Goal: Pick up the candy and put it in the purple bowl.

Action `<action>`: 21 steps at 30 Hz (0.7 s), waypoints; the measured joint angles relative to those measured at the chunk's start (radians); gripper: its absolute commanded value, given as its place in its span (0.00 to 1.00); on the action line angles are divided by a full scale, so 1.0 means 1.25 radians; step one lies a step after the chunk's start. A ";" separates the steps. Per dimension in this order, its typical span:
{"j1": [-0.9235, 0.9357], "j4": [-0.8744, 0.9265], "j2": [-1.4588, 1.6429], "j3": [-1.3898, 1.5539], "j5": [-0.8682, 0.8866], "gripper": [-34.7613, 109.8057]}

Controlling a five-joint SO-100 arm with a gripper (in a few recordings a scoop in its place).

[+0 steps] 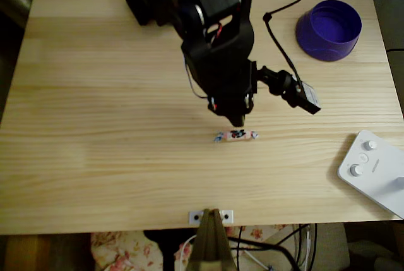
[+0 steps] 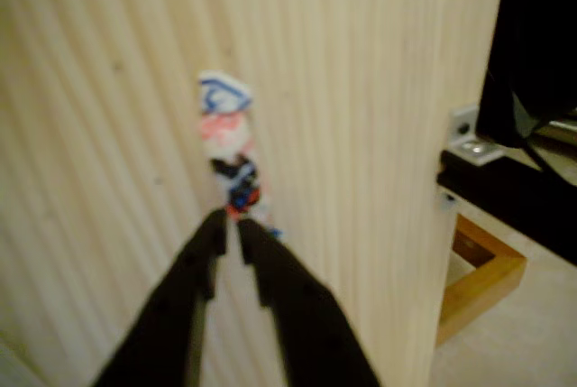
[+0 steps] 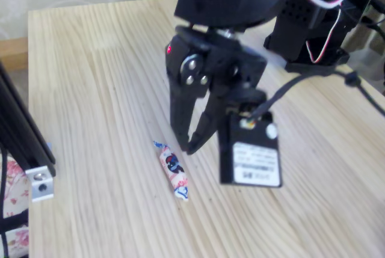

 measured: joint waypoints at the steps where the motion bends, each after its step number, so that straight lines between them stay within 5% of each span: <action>1: 0.006 0.000 -0.009 -0.009 0.000 0.29; 21: 0.031 0.070 -0.081 -0.072 0.025 0.37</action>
